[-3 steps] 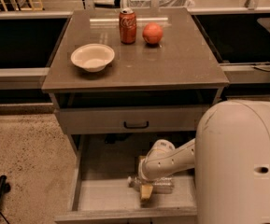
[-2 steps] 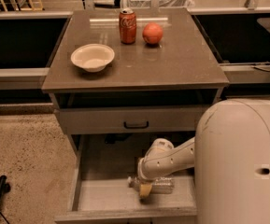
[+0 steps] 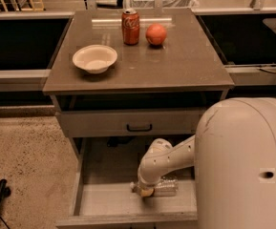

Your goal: Pick water bottle from middle drawer and place on counter

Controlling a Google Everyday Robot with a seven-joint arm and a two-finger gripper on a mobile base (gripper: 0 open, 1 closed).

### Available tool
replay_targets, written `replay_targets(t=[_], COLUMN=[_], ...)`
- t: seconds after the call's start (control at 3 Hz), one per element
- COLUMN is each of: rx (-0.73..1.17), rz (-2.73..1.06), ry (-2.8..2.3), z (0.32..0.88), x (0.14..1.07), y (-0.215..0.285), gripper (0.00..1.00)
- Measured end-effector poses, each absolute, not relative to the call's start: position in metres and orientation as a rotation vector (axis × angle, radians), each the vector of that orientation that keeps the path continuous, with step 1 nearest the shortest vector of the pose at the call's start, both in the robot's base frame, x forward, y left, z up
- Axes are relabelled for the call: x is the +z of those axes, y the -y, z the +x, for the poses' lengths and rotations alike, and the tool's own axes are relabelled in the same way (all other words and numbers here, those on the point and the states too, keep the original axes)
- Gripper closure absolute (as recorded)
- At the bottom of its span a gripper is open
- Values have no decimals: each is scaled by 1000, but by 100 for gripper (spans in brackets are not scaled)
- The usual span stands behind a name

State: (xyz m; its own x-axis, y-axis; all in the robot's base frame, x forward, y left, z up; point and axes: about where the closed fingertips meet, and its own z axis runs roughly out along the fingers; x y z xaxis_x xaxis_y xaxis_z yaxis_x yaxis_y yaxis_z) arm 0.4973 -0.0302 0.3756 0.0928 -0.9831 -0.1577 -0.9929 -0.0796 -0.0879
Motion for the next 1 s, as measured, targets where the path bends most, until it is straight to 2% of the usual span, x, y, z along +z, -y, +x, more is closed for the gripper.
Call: replay_targets(t=[0.33,0.67,1.0], rx=[119,136,160], rz=[-2212,-2211,-2220], ry=[-2031,-2051,-2051], z=[492,490,488], x=[370,369,368], y=[33,36,37], gripper=[89,100,100])
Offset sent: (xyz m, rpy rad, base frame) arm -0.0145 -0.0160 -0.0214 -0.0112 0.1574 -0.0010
